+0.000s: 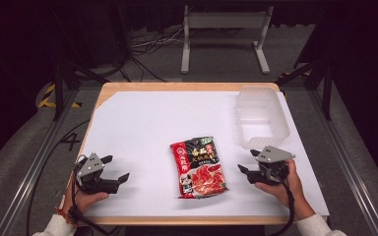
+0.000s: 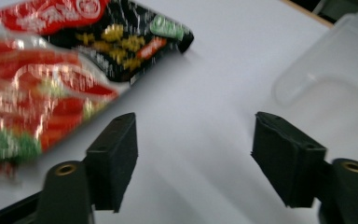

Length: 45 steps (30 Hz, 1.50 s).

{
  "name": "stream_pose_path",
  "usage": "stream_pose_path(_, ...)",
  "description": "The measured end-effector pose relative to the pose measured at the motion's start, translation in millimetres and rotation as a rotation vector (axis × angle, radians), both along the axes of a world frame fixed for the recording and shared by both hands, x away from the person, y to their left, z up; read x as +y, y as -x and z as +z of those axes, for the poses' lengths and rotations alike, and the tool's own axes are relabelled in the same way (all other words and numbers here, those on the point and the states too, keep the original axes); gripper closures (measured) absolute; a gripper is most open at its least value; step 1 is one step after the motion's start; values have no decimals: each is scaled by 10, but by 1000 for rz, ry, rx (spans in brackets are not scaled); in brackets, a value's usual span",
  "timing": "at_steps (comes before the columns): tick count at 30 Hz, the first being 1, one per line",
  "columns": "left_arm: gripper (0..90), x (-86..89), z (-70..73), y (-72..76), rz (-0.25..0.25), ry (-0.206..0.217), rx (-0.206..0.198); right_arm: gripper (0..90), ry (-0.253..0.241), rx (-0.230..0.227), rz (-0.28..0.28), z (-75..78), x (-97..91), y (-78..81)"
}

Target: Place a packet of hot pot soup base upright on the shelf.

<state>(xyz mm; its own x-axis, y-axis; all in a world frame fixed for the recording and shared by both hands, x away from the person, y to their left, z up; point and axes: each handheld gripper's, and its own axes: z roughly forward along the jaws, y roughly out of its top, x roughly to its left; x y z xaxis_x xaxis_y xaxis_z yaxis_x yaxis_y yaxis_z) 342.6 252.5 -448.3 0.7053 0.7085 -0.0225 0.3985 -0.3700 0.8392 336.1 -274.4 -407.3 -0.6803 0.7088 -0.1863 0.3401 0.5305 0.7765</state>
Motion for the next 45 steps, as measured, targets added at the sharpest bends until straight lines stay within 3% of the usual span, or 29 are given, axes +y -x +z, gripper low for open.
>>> stream_pose_path(2, 107, -25, 13, -11, -8, 20, 16, 379, -57, 37, -14, -56, -143, 47)
stream_pose_path(4, 114, -66, 21, -20, -21, 48, 31, 407, -71, 67, -32, -85, -215, 54)
stream_pose_path(10, 123, -232, 24, -100, -68, 72, 88, 463, -132, 82, -44, -55, -217, 4)
stream_pose_path(18, 119, -643, 67, -294, -145, 111, 168, 485, -161, 128, -1, -57, 87, -202)
stream_pose_path(25, 143, -867, 50, -525, -152, 163, 267, 454, -172, 174, 38, -124, 380, -466)
stream_pose_path(26, 149, -901, 36, -559, -157, 160, 271, 451, -168, 173, 41, -128, 433, -502)
stream_pose_path(27, 150, -953, 18, -595, -158, 155, 300, 449, -177, 176, 48, -132, 481, -540)
stream_pose_path(34, 154, -1176, -27, -741, -178, 150, 331, 417, -172, 202, 45, -186, 726, -781)
stream_pose_path(35, 154, -1205, -26, -760, -174, 148, 330, 411, -180, 226, 40, -208, 755, -831)
stream_pose_path(38, 158, -1279, -20, -811, -175, 153, 329, 382, -138, 242, 17, -290, 826, -929)
stream_pose_path(45, 229, -1426, -38, -942, -160, 136, 356, 352, -218, 329, 4, -366, 812, -1051)
